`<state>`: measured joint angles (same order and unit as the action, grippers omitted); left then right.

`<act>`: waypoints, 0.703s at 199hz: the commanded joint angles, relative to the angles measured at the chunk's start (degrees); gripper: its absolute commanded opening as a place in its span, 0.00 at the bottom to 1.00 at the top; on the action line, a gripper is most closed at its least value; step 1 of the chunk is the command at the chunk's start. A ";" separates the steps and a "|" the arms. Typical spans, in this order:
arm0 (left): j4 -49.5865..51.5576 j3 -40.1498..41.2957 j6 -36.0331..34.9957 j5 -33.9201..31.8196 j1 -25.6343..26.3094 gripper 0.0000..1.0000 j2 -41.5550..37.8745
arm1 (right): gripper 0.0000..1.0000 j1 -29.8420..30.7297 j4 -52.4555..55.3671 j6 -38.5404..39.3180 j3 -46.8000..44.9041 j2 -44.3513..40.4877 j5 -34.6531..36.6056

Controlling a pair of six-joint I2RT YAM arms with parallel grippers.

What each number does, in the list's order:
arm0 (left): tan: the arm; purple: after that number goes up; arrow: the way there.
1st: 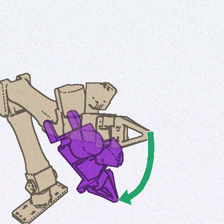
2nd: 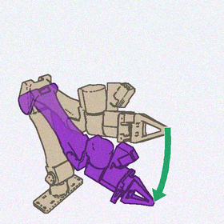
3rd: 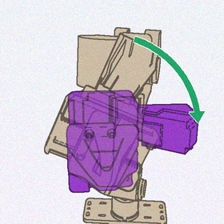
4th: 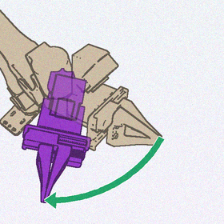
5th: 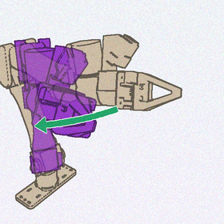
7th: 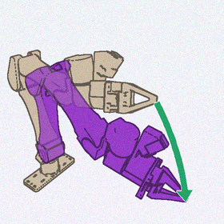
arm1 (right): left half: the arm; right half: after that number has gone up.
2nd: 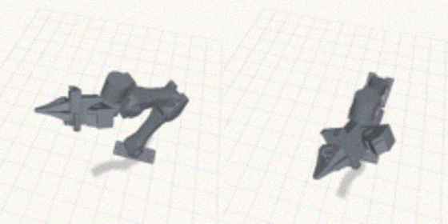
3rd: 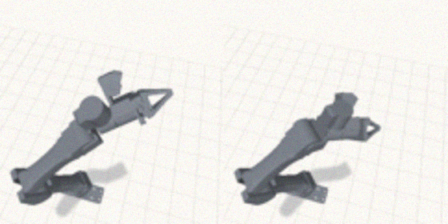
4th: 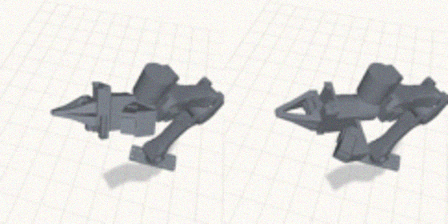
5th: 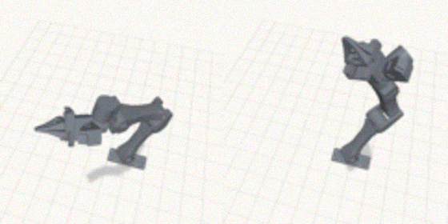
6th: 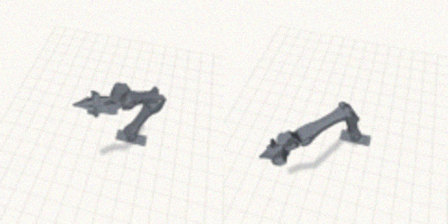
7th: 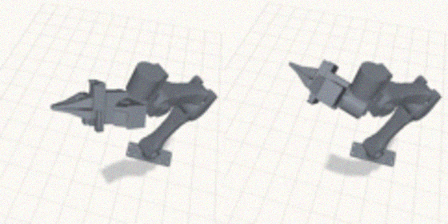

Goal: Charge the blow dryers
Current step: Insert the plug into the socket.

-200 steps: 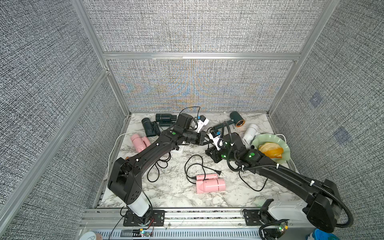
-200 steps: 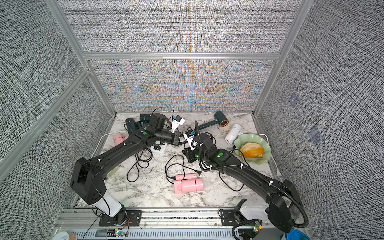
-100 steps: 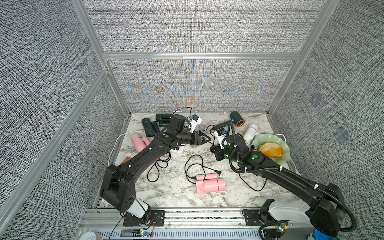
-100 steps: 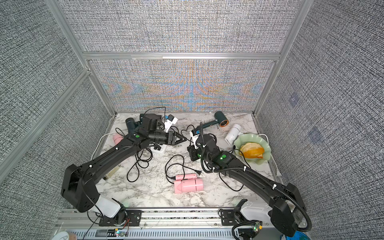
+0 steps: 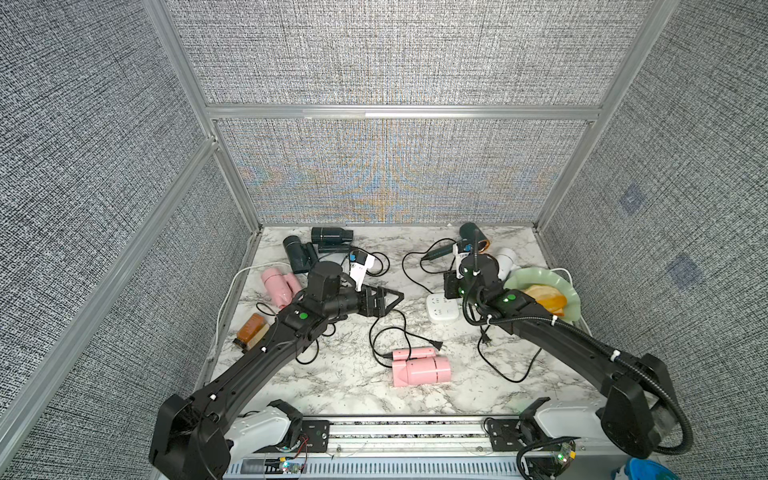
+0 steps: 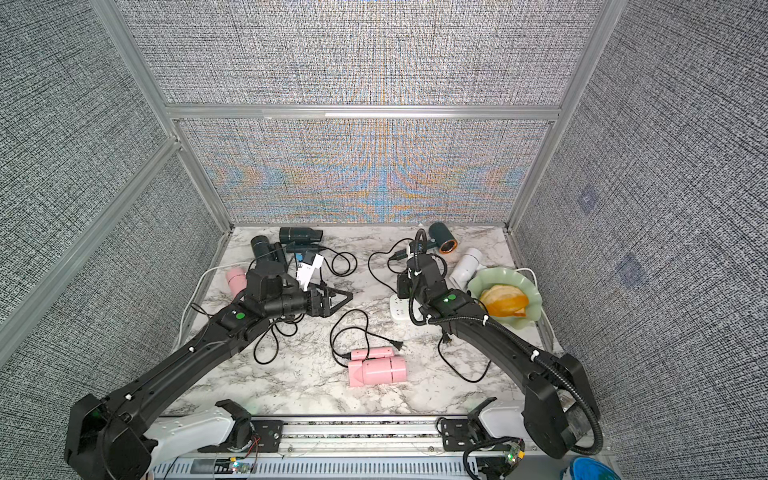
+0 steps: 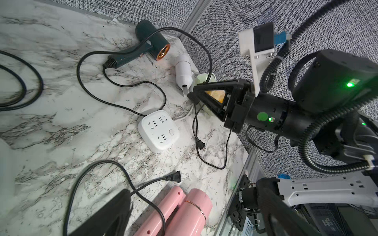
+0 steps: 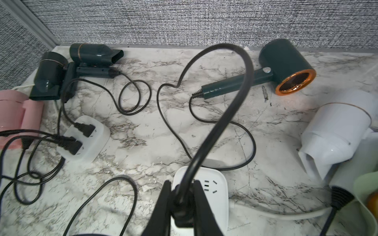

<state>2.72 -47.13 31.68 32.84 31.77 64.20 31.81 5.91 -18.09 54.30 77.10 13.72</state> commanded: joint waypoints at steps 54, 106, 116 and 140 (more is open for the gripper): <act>-14.52 12.51 6.51 -3.08 1.74 0.97 -5.74 | 0.08 -0.40 -16.83 -4.01 -8.13 7.52 -1.03; -21.38 16.88 8.45 -4.84 4.03 0.97 -6.68 | 0.08 -0.55 -22.03 -6.70 -9.09 12.66 -2.02; -23.40 18.05 8.75 -5.25 4.86 0.98 -7.49 | 0.08 -0.54 -23.02 -7.17 -9.35 13.21 -1.94; -22.22 18.07 7.56 -6.90 5.71 0.99 -8.13 | 0.08 -0.53 -23.91 -8.25 -9.72 14.12 -1.52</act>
<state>-16.03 -28.91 39.62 28.10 37.12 56.55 31.20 -14.17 -24.32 44.84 90.67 11.73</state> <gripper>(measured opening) 0.984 0.161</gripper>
